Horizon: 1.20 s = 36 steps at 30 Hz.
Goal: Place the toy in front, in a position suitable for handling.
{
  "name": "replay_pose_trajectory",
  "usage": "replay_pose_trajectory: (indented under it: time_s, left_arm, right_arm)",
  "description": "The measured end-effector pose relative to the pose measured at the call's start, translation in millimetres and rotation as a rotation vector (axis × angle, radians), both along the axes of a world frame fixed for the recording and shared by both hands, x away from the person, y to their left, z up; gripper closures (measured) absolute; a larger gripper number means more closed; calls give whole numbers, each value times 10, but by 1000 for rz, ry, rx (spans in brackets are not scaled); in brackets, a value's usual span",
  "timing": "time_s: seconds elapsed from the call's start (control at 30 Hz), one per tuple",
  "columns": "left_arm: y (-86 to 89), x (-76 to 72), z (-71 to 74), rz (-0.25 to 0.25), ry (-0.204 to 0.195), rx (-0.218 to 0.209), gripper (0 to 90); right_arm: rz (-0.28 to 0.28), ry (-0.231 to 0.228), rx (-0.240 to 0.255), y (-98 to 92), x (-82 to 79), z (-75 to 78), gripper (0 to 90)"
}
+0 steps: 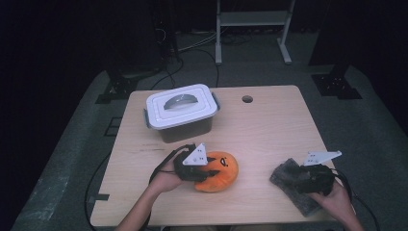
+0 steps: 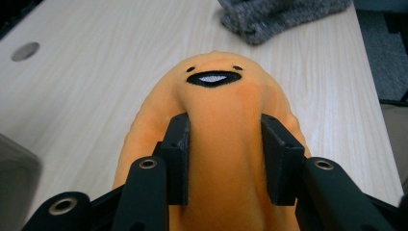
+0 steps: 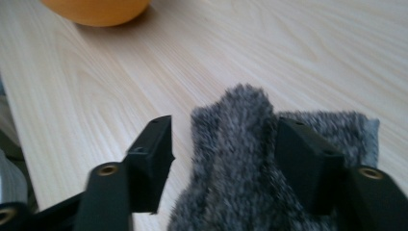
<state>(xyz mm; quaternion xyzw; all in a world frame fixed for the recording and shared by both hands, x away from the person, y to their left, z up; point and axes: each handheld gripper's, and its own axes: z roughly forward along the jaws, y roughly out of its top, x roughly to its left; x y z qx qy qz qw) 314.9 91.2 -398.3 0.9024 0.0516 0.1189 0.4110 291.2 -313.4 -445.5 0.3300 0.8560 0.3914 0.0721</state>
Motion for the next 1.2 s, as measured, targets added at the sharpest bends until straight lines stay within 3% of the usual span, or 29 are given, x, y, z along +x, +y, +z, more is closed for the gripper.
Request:
replay_pose_trajectory:
  time_s: [0.3, 0.5, 0.7, 0.87, 1.0, 1.2]
  left_arm:
    - [11, -60, -69, -9, 5, -14, 537]
    - [58, -82, -29, 5, 39, -43, 447]
    - [157, -146, 67, 29, 37, -88, 377]
    - [242, -208, 51, 56, 24, -78, 340]
    - [297, -226, 9, 83, 33, -95, 325]
    - [336, -244, -52, 103, 41, -74, 276]
  right_arm:
    - [-2, 54, -111, 21, 102, -124, 643]
    - [-26, 67, -137, 66, 94, -172, 651]
    - [-27, 78, -137, 68, 97, -174, 628]
    - [-8, 57, -130, 54, 84, -188, 617]
    - [3, 45, -136, 56, 81, -191, 610]
    - [-4, 38, -148, 72, 66, -188, 612]
